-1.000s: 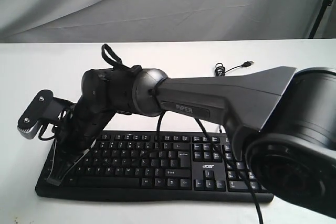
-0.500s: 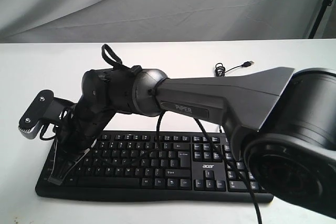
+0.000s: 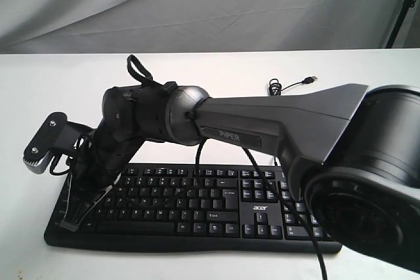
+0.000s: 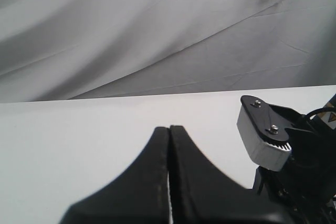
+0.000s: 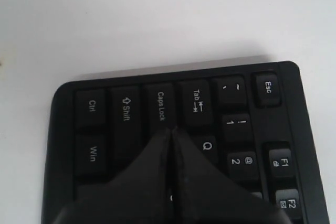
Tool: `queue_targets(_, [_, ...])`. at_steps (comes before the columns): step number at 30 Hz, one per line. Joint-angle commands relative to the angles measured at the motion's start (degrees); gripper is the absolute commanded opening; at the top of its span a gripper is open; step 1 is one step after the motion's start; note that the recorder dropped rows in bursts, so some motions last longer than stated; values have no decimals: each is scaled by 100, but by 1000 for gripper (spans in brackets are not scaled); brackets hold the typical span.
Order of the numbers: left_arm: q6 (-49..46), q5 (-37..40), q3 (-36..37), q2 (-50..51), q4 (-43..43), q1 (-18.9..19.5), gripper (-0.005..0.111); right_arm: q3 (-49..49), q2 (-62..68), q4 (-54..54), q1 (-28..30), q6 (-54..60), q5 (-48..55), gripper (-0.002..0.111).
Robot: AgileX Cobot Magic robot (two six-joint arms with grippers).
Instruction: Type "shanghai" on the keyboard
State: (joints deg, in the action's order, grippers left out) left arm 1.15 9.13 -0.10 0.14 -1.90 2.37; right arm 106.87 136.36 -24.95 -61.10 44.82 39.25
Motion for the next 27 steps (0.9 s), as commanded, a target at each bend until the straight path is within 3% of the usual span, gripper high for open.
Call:
queue_targets(1, [15, -31, 10, -14, 11, -37, 0, 24, -1, 3, -19, -36, -1, 0])
queue_targets(12, [15, -31, 10, -14, 11, -37, 0, 24, 60, -41, -19, -36, 61, 0])
queue_targets(21, [15, -31, 10, -14, 11, -37, 0, -38, -563, 644, -8, -354, 139, 0])
queue_targets(27, [15, -31, 10, -14, 11, -37, 0, -1598, -1506, 1045, 99, -873, -499, 0])
